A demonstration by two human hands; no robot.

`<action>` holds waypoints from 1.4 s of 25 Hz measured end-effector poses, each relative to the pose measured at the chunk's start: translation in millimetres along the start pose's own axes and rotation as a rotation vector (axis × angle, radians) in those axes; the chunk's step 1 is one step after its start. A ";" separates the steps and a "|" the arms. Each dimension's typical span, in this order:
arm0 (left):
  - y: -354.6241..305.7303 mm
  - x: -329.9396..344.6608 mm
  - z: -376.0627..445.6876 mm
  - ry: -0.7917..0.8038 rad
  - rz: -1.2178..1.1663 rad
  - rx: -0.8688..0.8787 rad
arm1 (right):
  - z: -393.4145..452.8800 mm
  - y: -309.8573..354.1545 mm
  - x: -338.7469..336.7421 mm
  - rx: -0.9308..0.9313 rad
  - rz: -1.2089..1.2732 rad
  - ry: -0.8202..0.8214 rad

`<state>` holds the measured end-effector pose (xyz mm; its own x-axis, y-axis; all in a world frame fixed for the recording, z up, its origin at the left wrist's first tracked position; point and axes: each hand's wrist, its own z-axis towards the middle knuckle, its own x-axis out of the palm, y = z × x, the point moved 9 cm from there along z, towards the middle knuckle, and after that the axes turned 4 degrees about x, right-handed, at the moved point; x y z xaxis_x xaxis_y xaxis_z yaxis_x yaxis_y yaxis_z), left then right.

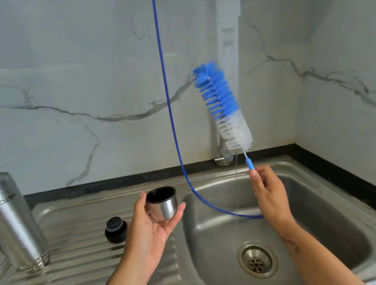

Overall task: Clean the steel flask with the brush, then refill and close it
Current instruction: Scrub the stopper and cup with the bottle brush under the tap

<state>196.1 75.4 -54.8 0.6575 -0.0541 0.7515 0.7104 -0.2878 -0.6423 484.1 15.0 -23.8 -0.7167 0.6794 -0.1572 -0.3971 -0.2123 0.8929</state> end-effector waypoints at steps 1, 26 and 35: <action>8.4 5.0 -2.6 0.031 0.007 -0.026 | 1.8 -3.7 -4.7 0.015 0.002 -0.007; 220.3 104.4 131.4 -0.060 0.149 -0.412 | 25.3 -48.3 -24.3 0.234 0.168 -0.231; 200.2 110.7 138.0 -0.054 0.258 -0.334 | 25.4 -48.7 -23.0 0.244 0.146 -0.236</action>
<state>445.8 143.7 -121.0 0.8215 -0.1176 0.5580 0.4062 -0.5661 -0.7173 534.4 27.6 -52.9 -0.5925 0.8037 0.0554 -0.1316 -0.1644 0.9776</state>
